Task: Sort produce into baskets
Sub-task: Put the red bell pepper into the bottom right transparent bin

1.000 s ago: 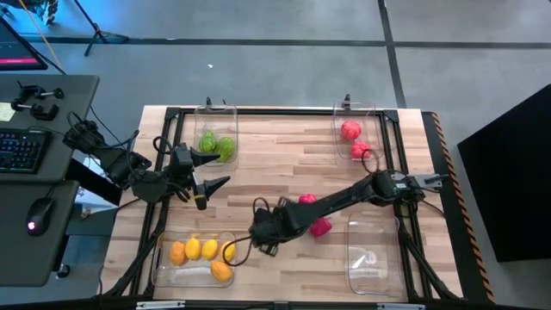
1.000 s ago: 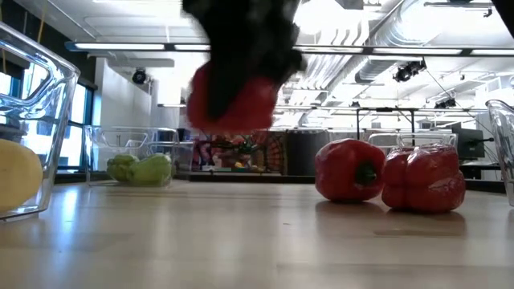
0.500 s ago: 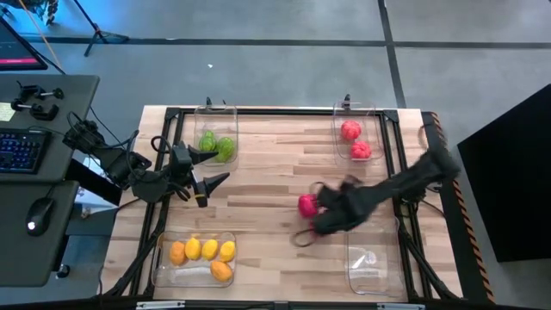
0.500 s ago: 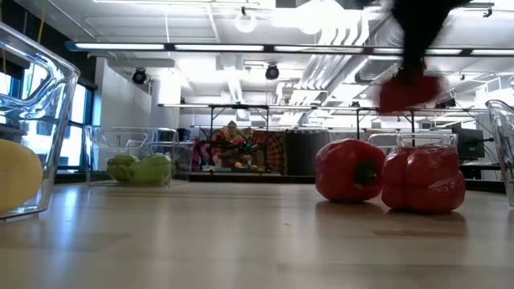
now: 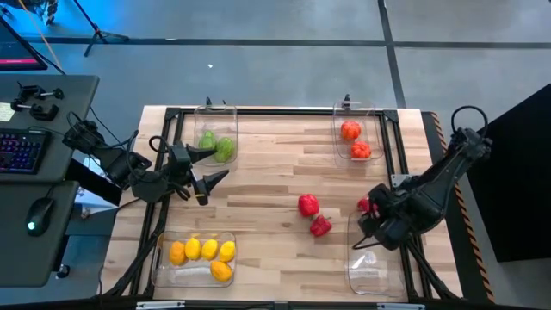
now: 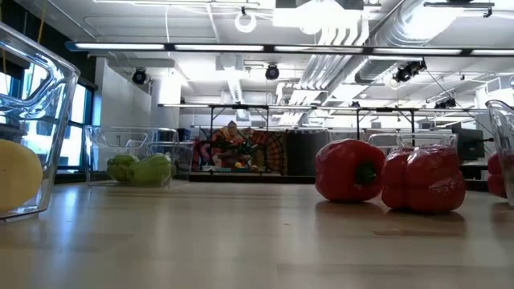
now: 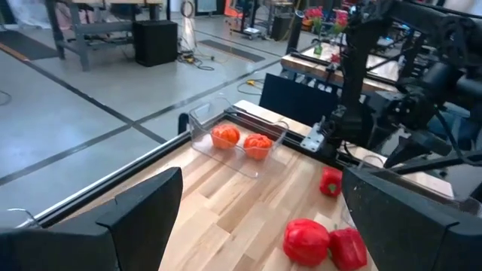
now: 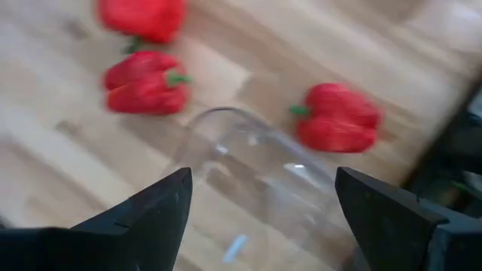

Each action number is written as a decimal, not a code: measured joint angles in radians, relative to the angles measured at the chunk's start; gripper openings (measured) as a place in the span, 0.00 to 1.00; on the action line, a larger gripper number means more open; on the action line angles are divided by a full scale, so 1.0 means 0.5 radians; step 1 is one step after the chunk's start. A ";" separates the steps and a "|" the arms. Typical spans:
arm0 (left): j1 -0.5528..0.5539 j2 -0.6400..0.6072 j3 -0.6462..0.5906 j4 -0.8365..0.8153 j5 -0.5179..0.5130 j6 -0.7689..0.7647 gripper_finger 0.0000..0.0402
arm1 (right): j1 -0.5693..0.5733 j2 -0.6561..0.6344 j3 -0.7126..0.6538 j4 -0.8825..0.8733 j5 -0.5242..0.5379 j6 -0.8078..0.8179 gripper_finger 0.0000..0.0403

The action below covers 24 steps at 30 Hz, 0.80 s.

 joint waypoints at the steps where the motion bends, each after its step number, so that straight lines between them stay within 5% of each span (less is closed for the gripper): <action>1: 0.000 0.000 0.000 0.001 -0.017 0.000 0.87 | 0.003 0.000 0.000 -0.060 -0.010 0.056 0.79; 9: 0.060 0.000 0.000 0.001 -0.050 -0.094 0.87 | -0.244 -0.035 -0.065 -0.301 -0.156 0.328 0.79; 24: 0.165 0.000 0.000 0.000 0.050 0.054 0.87 | -0.904 -0.391 -0.944 0.620 -0.467 0.205 0.79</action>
